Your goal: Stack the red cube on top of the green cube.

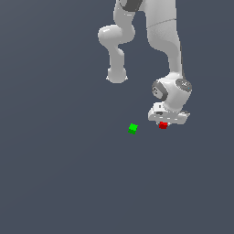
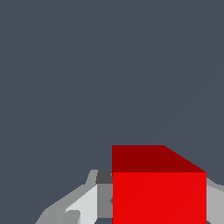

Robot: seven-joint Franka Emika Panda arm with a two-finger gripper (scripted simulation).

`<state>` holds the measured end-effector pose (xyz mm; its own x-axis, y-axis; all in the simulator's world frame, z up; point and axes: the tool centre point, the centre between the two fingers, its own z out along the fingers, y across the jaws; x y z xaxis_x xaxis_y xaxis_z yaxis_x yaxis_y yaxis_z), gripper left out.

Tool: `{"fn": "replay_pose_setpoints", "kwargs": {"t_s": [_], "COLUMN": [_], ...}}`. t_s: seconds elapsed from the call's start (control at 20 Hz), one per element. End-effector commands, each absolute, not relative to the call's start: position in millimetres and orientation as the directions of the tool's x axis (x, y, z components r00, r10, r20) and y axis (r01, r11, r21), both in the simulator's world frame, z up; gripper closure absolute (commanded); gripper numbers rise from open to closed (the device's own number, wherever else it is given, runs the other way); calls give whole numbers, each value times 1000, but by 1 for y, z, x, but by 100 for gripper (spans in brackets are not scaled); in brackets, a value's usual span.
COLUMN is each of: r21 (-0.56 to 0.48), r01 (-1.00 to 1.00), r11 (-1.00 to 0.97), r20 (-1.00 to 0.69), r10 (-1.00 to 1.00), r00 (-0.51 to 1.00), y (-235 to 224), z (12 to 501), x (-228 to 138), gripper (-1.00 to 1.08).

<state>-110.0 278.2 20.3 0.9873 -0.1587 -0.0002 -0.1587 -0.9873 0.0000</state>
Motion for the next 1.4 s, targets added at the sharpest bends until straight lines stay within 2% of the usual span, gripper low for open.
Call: {"fn": "replay_pose_setpoints", "kwargs": {"t_s": [0.0, 0.6, 1.35], "r21": [0, 0, 0], "r01": [-159, -159, -159], "r11": [-987, -987, -987], "r20": [0, 0, 0], "r10": [-159, -159, -159], "r00": [987, 987, 987], "y": [278, 278, 278], "z": [20, 30, 112], "x": [-110, -110, -111], "gripper": [108, 108, 108]}}
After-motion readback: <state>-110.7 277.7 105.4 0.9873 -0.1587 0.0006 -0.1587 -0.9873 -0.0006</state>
